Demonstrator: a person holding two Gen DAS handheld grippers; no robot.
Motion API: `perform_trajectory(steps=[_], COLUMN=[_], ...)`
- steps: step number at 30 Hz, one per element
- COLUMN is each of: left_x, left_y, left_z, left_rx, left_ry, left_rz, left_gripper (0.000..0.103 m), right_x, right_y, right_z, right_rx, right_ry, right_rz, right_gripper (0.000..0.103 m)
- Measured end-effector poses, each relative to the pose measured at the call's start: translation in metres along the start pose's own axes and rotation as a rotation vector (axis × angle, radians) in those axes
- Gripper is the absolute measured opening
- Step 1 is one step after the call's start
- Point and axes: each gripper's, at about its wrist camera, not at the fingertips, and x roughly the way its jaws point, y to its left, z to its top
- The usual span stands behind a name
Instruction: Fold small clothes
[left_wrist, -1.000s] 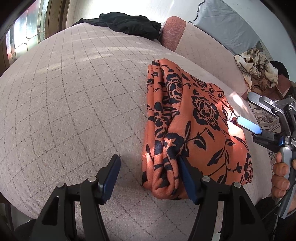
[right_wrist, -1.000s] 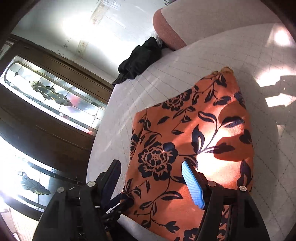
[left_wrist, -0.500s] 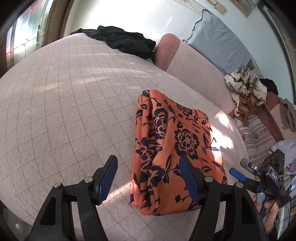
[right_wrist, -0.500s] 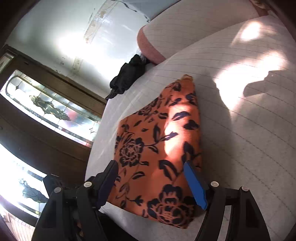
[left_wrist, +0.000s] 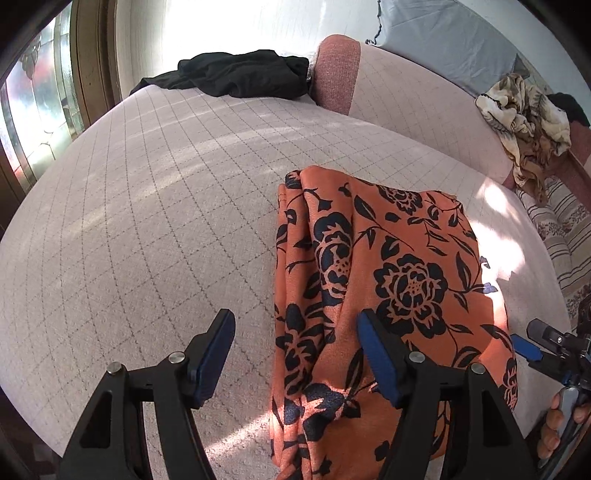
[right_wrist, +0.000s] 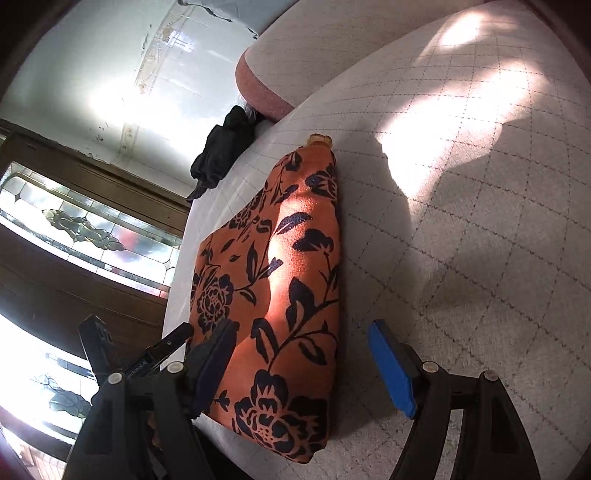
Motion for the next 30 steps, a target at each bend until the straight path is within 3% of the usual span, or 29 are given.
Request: perform_trajectory(steps=[3, 10, 13, 18, 23, 24, 25, 26, 27, 30], left_x=[-0.005, -0.005, -0.003, 0.006, 0.050, 0.048, 0.048, 0.047, 0.044, 0.027], left_y=[-0.001, 0.006, 0.013, 0.026, 0.016, 0.012, 0.008, 0.005, -0.001, -0.031], left_z=[0.000, 0.002, 0.005, 0.013, 0.013, 0.013, 0.015, 0.017, 0.021, 0.033], left_rx=[0.018, 0.012, -0.014, -0.124, -0.098, -0.081, -0.067, -0.075, -0.063, 0.006], left_ry=[-0.011, -0.010, 0.004, 0.041, 0.152, 0.125, 0.140, 0.148, 0.133, 0.062], left_rz=[0.032, 0.025, -0.027, -0.218, -0.186, -0.196, -0.259, -0.261, -0.234, -0.218], left_gripper=[0.070, 0.070, 0.071, 0.082, 0.084, 0.079, 0.043, 0.037, 0.030, 0.022], right_x=[0.003, 0.013, 0.021, 0.033, 0.060, 0.066, 0.070, 0.073, 0.072, 0.049], right_y=[0.007, 0.008, 0.004, 0.005, 0.007, 0.011, 0.017, 0.025, 0.031, 0.047], right_z=[0.000, 0.011, 0.016, 0.024, 0.031, 0.032, 0.032, 0.031, 0.032, 0.038], right_rx=[-0.021, -0.015, -0.004, -0.003, -0.001, -0.013, -0.048, -0.101, -0.140, -0.219], right_ry=[0.011, 0.032, 0.050, 0.065, 0.118, 0.132, 0.151, 0.163, 0.167, 0.134], right_rz=[-0.014, -0.038, -0.042, -0.032, -0.016, 0.001, 0.000, -0.038, -0.053, -0.052], right_gripper=[0.078, 0.078, 0.078, 0.078, 0.078, 0.076, 0.071, 0.045, 0.036, 0.031])
